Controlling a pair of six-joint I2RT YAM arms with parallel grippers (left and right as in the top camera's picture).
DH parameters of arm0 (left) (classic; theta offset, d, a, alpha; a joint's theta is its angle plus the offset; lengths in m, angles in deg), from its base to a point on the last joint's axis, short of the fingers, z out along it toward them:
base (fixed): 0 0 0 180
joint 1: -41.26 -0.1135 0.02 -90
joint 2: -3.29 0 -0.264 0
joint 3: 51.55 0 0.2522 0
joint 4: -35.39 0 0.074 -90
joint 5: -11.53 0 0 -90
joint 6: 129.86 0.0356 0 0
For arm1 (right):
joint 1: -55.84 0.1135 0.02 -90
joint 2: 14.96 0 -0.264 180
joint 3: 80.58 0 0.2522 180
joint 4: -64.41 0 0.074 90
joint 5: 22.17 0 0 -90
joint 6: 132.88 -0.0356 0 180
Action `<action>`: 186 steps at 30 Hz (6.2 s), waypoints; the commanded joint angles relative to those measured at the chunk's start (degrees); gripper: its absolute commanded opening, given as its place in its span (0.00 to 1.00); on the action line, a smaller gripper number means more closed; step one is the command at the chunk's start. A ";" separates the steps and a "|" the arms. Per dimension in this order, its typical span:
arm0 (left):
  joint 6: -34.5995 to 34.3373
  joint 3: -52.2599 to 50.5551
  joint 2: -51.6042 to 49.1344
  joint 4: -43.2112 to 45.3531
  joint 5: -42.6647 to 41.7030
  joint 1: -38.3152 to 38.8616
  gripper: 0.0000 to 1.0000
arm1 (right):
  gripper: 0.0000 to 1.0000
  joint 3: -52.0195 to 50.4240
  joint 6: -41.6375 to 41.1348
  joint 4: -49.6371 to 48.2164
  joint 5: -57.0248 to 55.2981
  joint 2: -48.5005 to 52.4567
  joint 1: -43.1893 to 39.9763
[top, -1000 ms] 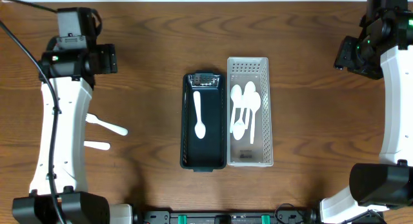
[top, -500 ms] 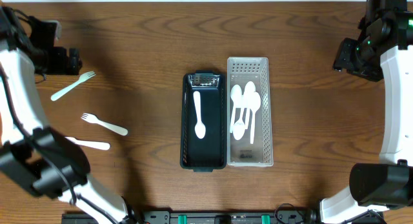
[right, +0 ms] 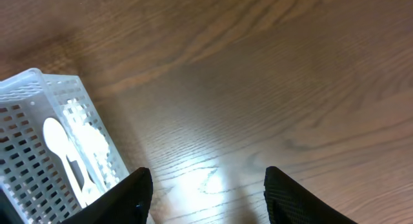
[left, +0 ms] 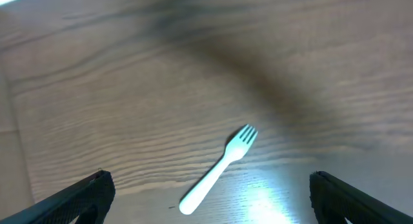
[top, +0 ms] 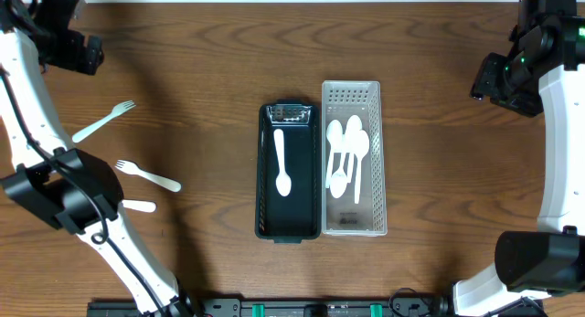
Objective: Pack container
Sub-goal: 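Swing the left gripper back left over the white forks, then lower the left gripper and close it on a white fork, then carry the fork right and release it into the black tray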
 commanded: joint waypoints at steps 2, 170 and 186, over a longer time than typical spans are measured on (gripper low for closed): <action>8.02 0.20 -7.78 -1.31 0.07 0.02 0.98 | 0.58 0.07 -1.66 0.07 1.03 -0.42 -0.04; -60.30 -38.93 13.18 -1.97 5.42 50.90 0.06 | 0.59 -0.02 8.57 -4.87 -0.98 -0.28 -0.20; -60.57 -44.72 13.16 5.49 5.42 55.82 0.14 | 0.59 -0.02 9.20 -5.38 -0.96 -0.28 -0.20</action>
